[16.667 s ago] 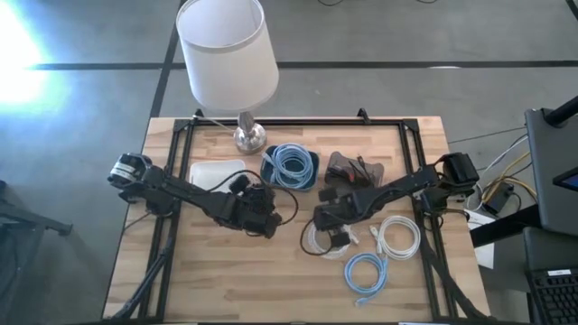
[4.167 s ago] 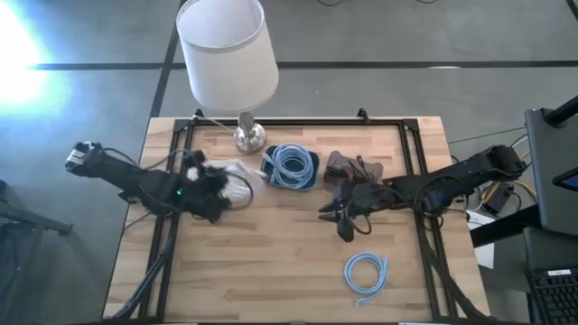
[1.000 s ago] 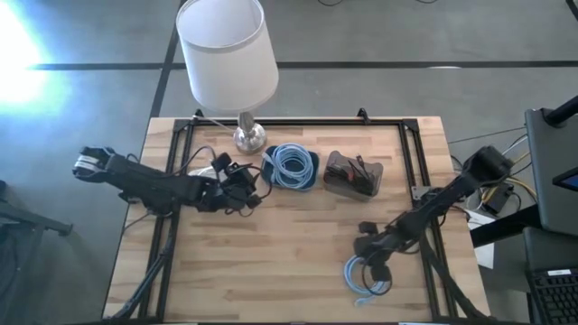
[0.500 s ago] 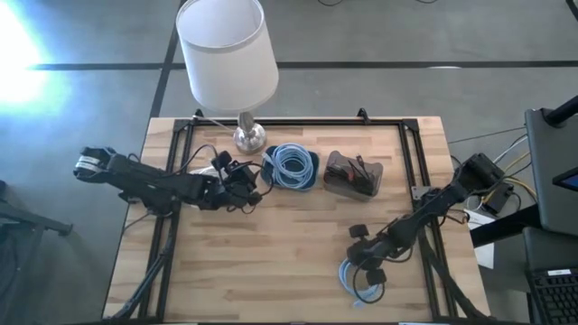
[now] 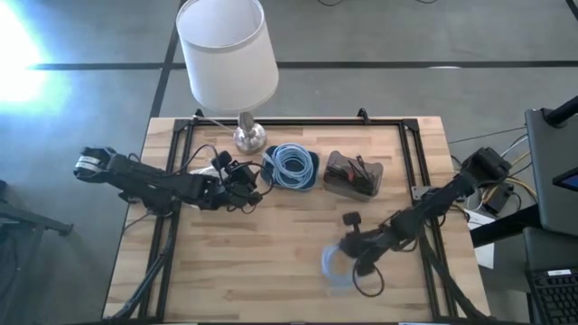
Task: Pick & Place USB Port
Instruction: Put the blue charger cable into the blue bin
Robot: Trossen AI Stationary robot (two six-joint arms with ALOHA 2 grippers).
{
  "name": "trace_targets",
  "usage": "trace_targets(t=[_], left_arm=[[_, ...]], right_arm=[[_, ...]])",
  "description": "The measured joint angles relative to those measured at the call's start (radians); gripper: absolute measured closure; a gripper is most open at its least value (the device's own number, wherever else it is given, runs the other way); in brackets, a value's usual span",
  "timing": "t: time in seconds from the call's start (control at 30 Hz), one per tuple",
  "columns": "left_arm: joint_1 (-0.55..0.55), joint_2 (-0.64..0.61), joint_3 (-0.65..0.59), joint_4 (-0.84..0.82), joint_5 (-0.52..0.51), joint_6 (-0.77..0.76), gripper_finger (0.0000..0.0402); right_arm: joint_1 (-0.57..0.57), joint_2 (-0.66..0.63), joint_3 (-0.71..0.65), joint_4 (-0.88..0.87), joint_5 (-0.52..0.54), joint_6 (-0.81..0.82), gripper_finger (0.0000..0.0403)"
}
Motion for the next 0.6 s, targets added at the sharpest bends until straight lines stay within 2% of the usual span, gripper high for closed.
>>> trace_targets(t=[0.2,0.3,0.5,0.6], left_arm=[[0.0,0.0,0.0,0.002,0.001,-0.023,0.0225],[0.0,0.0,0.0,0.002,0.002,-0.041,0.0225],[0.0,0.0,0.0,0.002,0.002,-0.055,0.0225],[0.0,0.0,0.0,0.002,0.002,-0.055,0.0225]], right_arm=[[-0.125,-0.076,0.046,0.067,0.421,-0.074,0.0389],[-0.219,-0.084,0.066,0.177,0.552,-0.095,0.0389],[-0.438,-0.034,0.094,0.441,0.567,-0.161,0.0389],[-0.525,0.035,0.095,0.553,0.517,-0.138,0.0389]])
